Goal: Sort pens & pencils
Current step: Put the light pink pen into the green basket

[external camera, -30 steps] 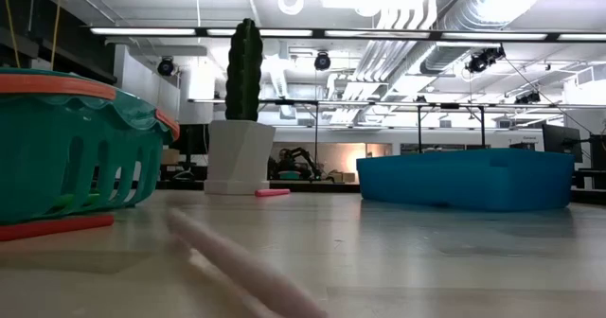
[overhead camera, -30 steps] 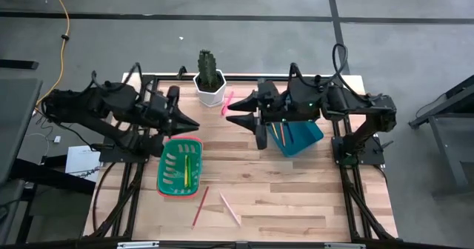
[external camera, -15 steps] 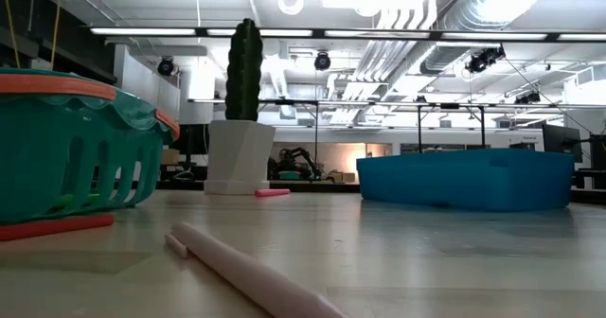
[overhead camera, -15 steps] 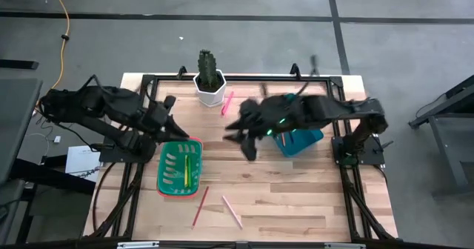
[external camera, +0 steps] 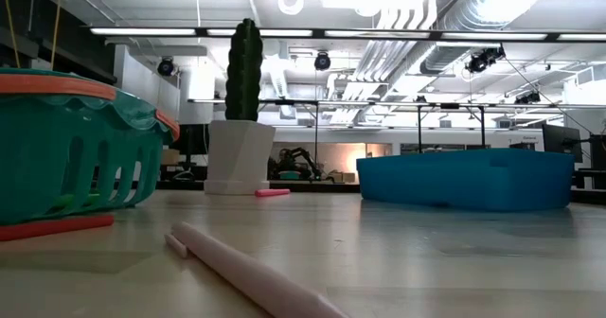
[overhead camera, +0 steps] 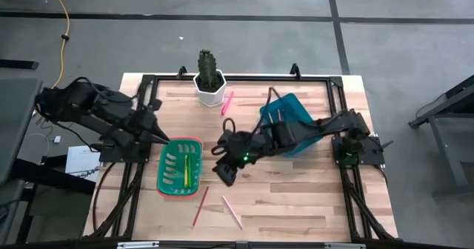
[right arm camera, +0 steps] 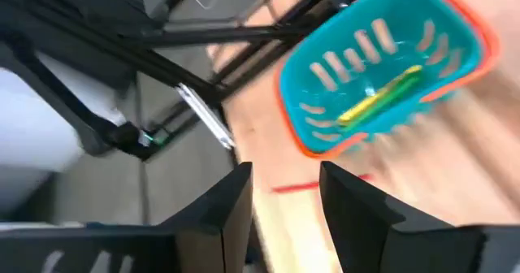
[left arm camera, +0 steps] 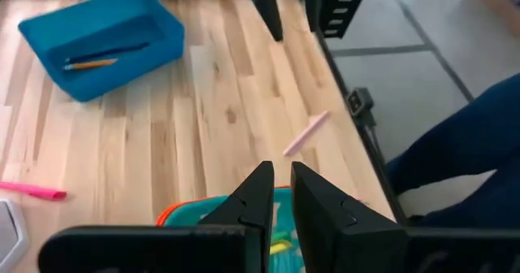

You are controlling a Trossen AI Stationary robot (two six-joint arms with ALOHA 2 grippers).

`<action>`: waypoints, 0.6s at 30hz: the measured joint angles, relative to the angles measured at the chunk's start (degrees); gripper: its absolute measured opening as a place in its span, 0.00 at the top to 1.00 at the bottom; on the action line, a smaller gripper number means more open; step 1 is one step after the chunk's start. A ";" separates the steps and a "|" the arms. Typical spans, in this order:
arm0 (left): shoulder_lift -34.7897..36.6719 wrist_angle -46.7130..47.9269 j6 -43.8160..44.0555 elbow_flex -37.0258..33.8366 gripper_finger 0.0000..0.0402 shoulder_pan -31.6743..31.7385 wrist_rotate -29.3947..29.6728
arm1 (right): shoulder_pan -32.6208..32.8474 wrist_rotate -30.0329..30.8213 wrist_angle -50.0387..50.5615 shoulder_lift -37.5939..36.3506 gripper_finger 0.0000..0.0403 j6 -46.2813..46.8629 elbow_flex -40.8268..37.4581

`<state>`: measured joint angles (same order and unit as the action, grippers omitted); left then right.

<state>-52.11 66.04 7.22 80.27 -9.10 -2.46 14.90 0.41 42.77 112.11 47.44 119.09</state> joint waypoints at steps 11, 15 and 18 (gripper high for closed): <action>8.22 0.04 0.04 -0.37 0.91 -4.91 3.93 | 5.38 6.67 -1.81 5.55 0.73 17.41 0.03; 10.17 0.10 0.08 -2.10 0.91 -4.81 4.35 | 6.18 6.94 -1.60 7.84 0.73 21.01 0.04; 10.44 -0.89 1.29 -4.46 0.91 -4.81 3.58 | 6.40 6.85 -3.06 8.71 0.73 20.20 0.04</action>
<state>-41.67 65.15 8.51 75.81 -13.91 1.13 21.30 7.27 39.71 120.82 67.65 119.13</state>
